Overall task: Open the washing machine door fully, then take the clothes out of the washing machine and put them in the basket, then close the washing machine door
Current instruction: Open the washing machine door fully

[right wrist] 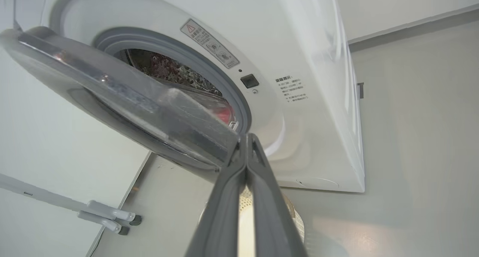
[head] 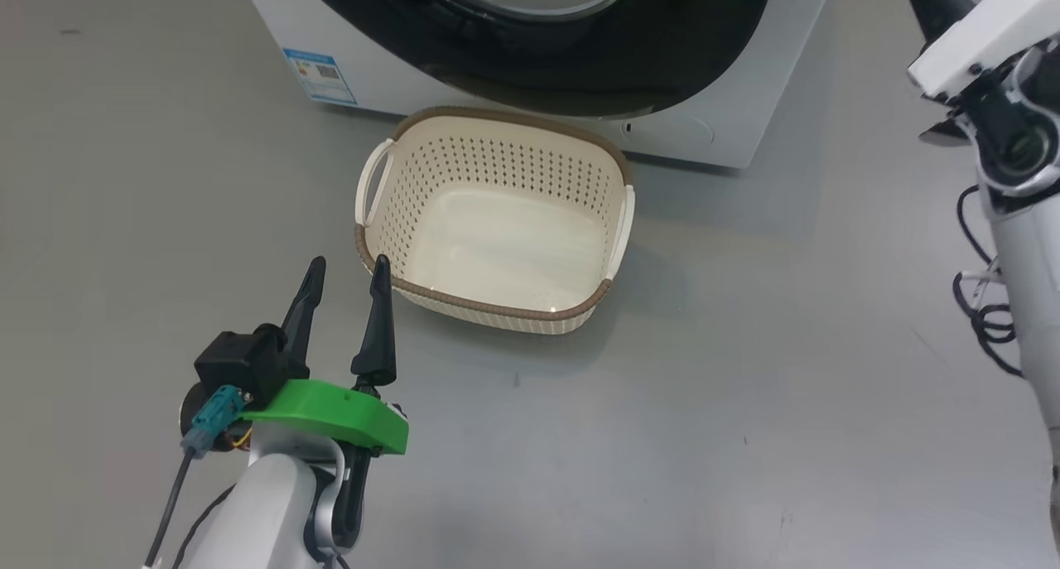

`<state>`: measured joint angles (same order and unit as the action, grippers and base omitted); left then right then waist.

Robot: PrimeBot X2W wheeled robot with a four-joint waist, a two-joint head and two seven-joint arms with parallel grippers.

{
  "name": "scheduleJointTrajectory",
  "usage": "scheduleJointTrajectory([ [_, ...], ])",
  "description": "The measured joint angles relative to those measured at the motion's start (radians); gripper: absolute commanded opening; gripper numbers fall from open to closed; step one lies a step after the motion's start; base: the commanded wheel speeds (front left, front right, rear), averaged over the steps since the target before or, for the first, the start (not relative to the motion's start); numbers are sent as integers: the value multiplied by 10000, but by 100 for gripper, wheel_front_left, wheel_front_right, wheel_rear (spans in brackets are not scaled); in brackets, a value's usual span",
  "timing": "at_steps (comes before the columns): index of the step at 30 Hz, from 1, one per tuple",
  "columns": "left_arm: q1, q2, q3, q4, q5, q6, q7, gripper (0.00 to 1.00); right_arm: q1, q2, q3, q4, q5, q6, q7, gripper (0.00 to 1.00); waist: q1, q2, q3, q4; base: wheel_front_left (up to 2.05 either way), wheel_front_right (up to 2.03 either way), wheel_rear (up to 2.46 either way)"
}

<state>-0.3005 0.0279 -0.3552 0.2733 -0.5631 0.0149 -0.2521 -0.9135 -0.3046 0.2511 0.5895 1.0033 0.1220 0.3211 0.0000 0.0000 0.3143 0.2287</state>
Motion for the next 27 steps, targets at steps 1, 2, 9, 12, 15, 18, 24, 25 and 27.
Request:
scheduleJointTrajectory([
  [1, 53, 2, 36, 29, 2, -23, 0, 100, 214, 42, 105, -259, 2, 0, -205, 0, 0, 0, -104, -46, 0, 0, 0],
  [2, 127, 0, 84, 59, 12, -25, 0, 100, 431, 86, 196, -479, 2, 0, -441, 0, 0, 0, -213, -96, 0, 0, 0],
  [9, 839, 17, 430, 301, 305, -29, 0, 100, 2524, -259, 863, -1377, -464, 0, -2125, 0, 0, 0, -1120, -507, 0, 0, 0],
  [12, 1090, 29, 606, 324, 382, -29, 0, 100, 3109, -293, 917, -1540, -583, 0, -2644, 0, 0, 0, -1456, -673, 0, 0, 0],
  [15, 1303, 38, 677, 336, 399, -29, 0, 100, 3659, -397, 982, -1668, -830, 0, -3181, 0, 0, 0, -1764, -844, 0, 0, 0],
  [18, 1481, 46, 740, 334, 449, -29, 0, 100, 4239, -476, 1020, -1749, -1022, 0, -3639, 0, 0, 0, -2032, -1012, 0, 0, 0],
  [24, 1755, 58, 859, 297, 546, -42, 0, 100, 5361, -614, 1099, -1908, -1672, 0, -4587, 100, 0, 0, -2460, -1285, 0, 0, 0],
  [25, 1791, 58, 882, 282, 548, -44, 0, 100, 5501, -621, 1099, -1954, -1697, 0, -4711, 100, 0, 0, -2508, -1329, 0, 0, 0],
  [27, 1823, 58, 940, 219, 564, -73, 0, 100, 5760, -612, 1104, -2006, -1808, -2, -4974, 100, 0, 0, -2584, -1404, 0, 0, 0],
])
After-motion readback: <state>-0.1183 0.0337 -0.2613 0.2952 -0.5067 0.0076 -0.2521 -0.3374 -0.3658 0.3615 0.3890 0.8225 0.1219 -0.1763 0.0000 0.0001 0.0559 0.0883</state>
